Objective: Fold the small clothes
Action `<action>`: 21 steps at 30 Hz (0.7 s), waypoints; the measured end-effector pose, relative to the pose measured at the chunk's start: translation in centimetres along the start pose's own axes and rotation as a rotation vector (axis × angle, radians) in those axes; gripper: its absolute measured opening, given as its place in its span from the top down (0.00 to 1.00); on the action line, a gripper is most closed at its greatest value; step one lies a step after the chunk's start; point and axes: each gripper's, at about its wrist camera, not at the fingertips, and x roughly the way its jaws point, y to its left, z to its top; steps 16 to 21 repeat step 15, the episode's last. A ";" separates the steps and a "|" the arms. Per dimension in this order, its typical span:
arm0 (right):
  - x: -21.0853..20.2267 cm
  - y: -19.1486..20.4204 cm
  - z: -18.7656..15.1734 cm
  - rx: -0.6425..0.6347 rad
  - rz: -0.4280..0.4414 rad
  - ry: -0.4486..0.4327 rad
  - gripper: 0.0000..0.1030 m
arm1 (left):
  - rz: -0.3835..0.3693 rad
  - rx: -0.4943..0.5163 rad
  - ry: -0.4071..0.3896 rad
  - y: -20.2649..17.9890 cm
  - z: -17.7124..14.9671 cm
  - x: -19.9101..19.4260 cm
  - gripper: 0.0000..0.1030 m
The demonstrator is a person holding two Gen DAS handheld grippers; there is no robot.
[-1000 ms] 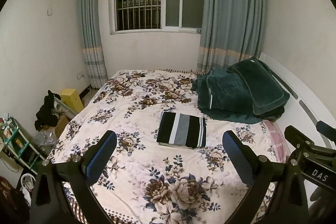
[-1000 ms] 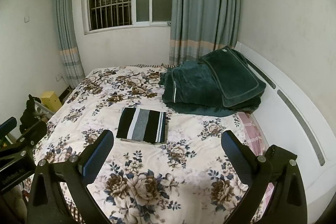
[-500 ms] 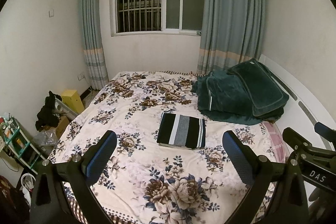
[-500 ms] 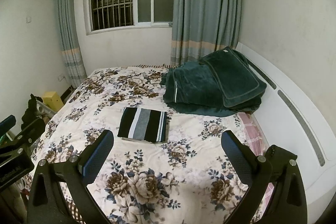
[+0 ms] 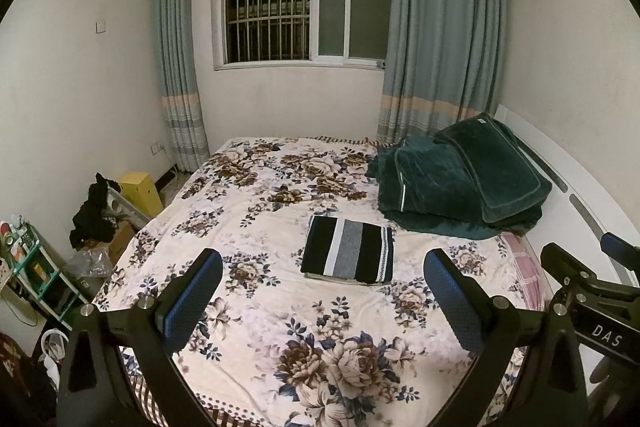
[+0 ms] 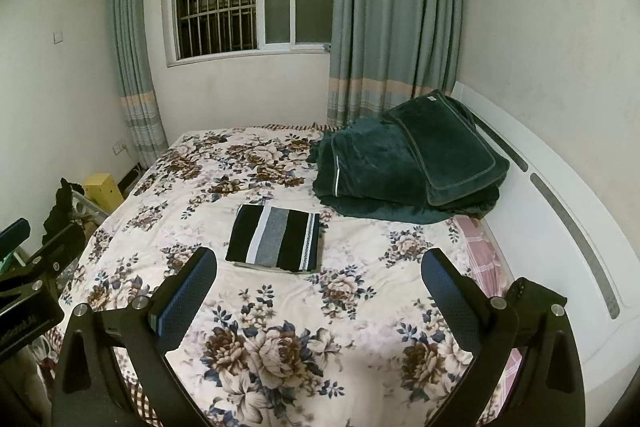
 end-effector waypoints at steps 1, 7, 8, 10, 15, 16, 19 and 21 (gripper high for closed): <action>0.0 0.0 0.0 0.001 0.000 0.000 0.00 | 0.001 -0.001 0.000 0.0 0.0 0.0 0.00; -0.4 0.1 -0.3 0.005 -0.004 -0.001 0.00 | -0.001 0.001 -0.002 0.0 -0.1 0.0 0.00; -0.5 0.0 -0.6 0.007 -0.005 -0.002 0.00 | 0.003 0.000 -0.002 0.1 -0.1 -0.2 0.00; -0.4 0.1 -0.4 0.007 -0.005 -0.002 0.00 | 0.000 0.001 -0.008 0.3 0.1 -0.3 0.00; -0.6 0.1 -0.8 0.008 -0.007 -0.002 0.00 | 0.008 0.004 -0.017 0.5 0.5 -0.7 0.00; -0.6 0.1 -0.8 0.008 -0.007 -0.002 0.00 | 0.008 0.004 -0.017 0.5 0.5 -0.7 0.00; -0.6 0.1 -0.8 0.008 -0.007 -0.002 0.00 | 0.008 0.004 -0.017 0.5 0.5 -0.7 0.00; -0.6 0.1 -0.8 0.008 -0.007 -0.002 0.00 | 0.008 0.004 -0.017 0.5 0.5 -0.7 0.00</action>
